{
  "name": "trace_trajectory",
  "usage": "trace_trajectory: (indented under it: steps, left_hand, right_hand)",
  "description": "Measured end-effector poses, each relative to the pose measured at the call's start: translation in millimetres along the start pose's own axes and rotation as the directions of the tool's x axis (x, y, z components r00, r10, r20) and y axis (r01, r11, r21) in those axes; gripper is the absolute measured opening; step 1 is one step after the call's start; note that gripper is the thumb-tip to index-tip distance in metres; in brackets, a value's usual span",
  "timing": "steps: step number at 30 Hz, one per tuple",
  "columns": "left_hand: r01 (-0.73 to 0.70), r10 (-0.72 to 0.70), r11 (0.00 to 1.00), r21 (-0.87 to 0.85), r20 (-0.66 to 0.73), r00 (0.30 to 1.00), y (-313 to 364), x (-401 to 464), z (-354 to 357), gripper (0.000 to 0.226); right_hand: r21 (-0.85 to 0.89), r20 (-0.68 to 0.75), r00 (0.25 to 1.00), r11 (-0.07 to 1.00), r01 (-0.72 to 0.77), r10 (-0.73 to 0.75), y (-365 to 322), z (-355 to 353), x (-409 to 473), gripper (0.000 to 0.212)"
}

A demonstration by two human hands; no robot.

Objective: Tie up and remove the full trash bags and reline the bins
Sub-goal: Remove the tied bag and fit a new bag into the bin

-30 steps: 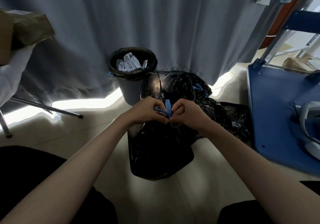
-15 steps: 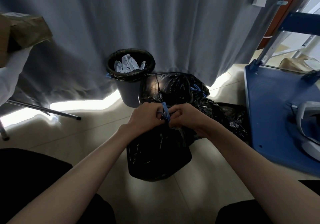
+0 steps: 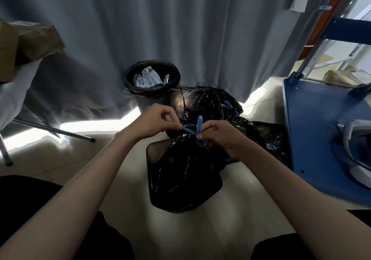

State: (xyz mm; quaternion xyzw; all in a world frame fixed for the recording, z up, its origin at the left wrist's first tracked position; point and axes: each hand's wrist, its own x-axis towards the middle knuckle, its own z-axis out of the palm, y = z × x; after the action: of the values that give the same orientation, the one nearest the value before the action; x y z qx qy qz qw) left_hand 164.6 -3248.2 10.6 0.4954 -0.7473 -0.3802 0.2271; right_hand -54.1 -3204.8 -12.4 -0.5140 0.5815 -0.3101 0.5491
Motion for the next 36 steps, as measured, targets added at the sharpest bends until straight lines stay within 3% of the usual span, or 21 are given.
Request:
trace_trajectory:
  steps: [8,11,19,25,27,30,33,36]
  left_hand:
    - [0.005,-0.007,0.996,-0.090,-0.025,1.000,0,0,-6,0.015]
    - [0.000,-0.001,0.999,-0.044,-0.031,1.000,0,1,-3,0.013]
    - [-0.015,-0.013,0.974,0.226,0.123,0.992,-2,-1,9,0.012]
    - [-0.076,0.042,0.975,0.208,0.162,0.986,-2,-1,27,0.022]
    - [-0.101,0.065,0.967,0.236,0.155,0.986,-3,0,37,0.028]
    - [-0.106,0.076,0.962,0.251,0.128,0.989,-5,0,53,0.013]
    - [-0.098,0.087,0.965,0.241,0.055,0.995,-10,3,61,0.036]
    - [-0.071,0.074,0.952,0.299,0.000,0.997,-9,7,54,0.030]
  right_hand:
    - [0.017,0.003,0.999,0.999,-0.033,0.033,-1,3,-1,0.002]
    - [0.004,0.006,0.999,0.999,-0.051,0.051,0,5,-1,0.012]
    - [-0.318,-0.069,0.998,0.948,-0.008,-0.015,9,14,-1,0.017]
    - [-0.378,-0.161,0.976,0.923,0.074,-0.145,8,13,0,0.010]
    - [-0.362,-0.158,0.974,0.927,0.096,-0.162,7,13,1,0.014]
    - [-0.265,-0.132,0.974,0.953,0.145,-0.185,6,13,2,0.021]
    - [-0.180,-0.127,0.974,0.970,0.162,-0.186,6,10,2,0.011]
    - [-0.083,-0.117,0.981,0.986,0.144,-0.153,4,5,3,0.008]
